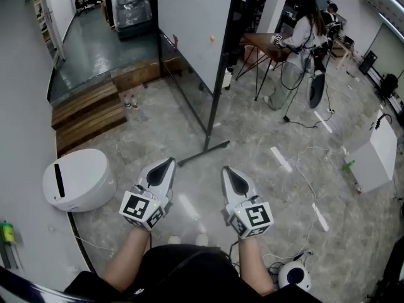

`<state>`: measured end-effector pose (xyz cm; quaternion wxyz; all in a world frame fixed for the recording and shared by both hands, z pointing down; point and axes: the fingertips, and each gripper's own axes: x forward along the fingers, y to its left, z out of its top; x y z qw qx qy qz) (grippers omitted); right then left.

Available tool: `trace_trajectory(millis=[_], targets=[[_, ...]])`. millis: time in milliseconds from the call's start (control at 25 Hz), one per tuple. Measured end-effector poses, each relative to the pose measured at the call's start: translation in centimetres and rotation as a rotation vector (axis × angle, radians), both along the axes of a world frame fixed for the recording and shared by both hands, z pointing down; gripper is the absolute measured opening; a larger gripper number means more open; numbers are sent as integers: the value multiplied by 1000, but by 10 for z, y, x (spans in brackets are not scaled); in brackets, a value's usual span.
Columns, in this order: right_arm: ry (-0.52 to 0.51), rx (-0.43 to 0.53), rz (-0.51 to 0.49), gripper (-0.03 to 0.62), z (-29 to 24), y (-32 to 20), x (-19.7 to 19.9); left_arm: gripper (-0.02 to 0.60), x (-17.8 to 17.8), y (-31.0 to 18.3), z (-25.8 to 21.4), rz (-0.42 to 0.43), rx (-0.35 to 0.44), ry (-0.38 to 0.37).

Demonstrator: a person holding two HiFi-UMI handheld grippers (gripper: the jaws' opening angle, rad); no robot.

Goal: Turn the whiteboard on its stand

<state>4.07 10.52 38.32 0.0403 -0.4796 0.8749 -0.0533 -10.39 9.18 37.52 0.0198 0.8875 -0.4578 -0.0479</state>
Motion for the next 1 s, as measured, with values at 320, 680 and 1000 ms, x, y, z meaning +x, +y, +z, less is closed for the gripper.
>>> trace_trajectory(millis=[320,680,1000], targets=[[-18,1,-19,8,3,-3,7,3,6,-6,3,0,-5,-3],[-56,-16,-30,8,7,-7,26,3,22,-11,6,0,-12,-9],[-54,-24,-56,8,11,-12,44,3,43,-16,7,-2,-9,-28]])
